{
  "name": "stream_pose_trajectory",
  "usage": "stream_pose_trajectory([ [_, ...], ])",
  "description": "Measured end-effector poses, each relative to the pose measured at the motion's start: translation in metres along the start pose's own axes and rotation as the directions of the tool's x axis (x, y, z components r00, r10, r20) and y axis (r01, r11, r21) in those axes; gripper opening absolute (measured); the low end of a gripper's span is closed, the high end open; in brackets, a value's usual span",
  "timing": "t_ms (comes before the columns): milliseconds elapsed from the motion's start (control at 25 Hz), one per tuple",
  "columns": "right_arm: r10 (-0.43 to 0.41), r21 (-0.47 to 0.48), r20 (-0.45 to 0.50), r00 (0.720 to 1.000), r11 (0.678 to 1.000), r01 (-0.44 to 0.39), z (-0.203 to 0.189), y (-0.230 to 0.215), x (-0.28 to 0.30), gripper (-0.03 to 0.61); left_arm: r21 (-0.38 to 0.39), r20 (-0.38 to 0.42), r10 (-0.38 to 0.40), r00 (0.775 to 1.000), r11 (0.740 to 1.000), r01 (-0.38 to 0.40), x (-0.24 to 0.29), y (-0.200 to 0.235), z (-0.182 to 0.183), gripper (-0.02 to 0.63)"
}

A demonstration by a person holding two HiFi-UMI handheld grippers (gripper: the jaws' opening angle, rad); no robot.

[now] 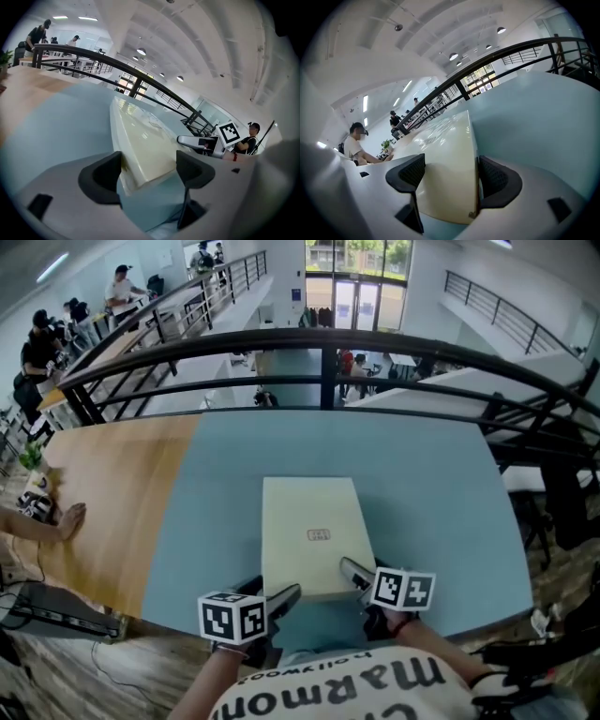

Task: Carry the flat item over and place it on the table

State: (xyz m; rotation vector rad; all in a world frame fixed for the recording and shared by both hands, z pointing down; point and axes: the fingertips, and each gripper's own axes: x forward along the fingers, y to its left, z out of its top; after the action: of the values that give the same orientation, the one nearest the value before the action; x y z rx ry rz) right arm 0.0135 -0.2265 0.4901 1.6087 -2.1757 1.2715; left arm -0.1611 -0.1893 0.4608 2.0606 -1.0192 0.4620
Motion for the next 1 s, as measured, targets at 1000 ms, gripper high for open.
stream_pose_trajectory([
  [1000,0.014,-0.131,-0.091,0.996,0.991,-0.026,-0.002,-0.042,0.032,0.362,0.011,-0.206,0.053,0.977,0.999,-0.051,0.052,0.01,-0.036,0.347],
])
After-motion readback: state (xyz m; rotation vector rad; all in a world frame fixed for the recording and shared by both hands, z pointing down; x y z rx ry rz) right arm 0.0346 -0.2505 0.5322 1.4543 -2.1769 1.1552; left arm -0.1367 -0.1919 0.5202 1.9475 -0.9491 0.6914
